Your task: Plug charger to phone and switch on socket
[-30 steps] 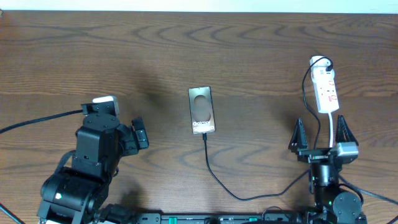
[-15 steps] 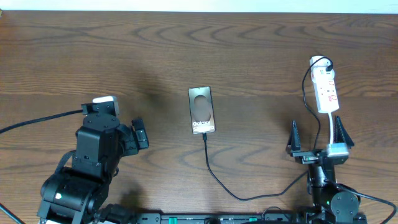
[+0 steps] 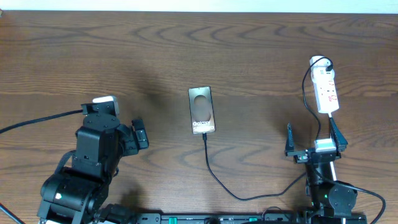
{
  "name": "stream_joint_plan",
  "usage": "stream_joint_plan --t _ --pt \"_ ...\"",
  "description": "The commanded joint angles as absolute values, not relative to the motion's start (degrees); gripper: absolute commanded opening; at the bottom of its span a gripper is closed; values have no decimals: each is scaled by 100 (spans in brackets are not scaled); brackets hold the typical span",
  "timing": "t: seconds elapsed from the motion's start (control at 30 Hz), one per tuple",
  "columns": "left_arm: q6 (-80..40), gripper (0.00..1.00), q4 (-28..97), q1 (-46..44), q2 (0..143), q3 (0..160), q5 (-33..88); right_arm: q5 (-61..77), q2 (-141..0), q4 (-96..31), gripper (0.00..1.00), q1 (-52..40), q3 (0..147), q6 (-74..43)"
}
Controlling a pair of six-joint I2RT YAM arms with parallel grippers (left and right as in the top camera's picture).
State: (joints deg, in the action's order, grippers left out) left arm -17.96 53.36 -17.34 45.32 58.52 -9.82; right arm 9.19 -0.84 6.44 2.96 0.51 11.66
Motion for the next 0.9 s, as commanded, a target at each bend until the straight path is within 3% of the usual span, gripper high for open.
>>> stream_joint_plan --t 0.0,0.5,0.87 --pt "-1763 98 5336 -1706 4534 5837 -1079 917 -27 528 99 242 27 1385" --pt "-1761 98 5336 -1706 4534 5837 -1079 941 -27 -294 99 242 25 2596" --pt "-1763 98 5336 -1706 4534 5837 -1079 934 -27 -342 99 242 25 2683"
